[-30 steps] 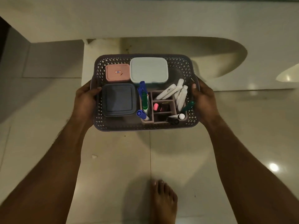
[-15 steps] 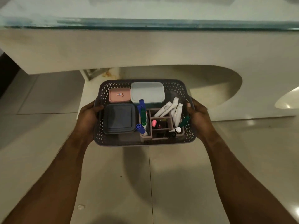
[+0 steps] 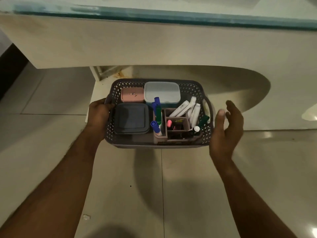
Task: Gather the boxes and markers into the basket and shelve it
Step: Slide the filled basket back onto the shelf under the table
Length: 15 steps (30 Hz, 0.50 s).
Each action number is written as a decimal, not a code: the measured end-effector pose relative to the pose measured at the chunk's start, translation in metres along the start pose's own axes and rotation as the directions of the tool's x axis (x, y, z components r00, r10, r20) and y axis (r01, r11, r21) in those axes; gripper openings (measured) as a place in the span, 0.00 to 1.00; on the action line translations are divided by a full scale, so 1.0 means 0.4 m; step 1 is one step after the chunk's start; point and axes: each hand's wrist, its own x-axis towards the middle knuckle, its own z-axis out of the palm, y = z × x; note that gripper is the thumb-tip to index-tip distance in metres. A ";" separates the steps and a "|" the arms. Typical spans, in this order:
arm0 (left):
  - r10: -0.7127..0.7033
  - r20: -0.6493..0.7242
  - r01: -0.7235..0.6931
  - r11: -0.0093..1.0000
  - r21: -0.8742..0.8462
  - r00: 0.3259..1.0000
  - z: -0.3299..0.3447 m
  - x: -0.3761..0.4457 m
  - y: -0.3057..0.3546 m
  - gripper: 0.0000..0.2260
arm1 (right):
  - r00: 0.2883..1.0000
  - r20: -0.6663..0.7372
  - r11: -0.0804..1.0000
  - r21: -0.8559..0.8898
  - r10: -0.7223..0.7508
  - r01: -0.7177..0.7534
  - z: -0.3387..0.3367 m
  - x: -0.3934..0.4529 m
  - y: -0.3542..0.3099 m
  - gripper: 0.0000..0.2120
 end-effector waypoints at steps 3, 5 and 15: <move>0.007 0.003 -0.007 1.000 -0.008 1.000 0.000 0.001 0.013 0.11 | 0.896 0.262 0.875 -0.240 -0.360 0.421 -0.021 -0.135 0.005 0.35; 0.024 0.006 -0.024 1.000 -0.006 1.000 0.005 -0.002 0.019 0.11 | 0.826 0.418 0.767 -0.358 -0.379 0.533 -0.008 -0.179 0.028 0.44; 0.604 -0.032 -0.470 0.652 0.594 0.797 0.018 -0.125 -0.021 0.17 | 0.858 0.479 0.651 -0.593 -0.188 0.474 0.047 -0.188 0.051 0.49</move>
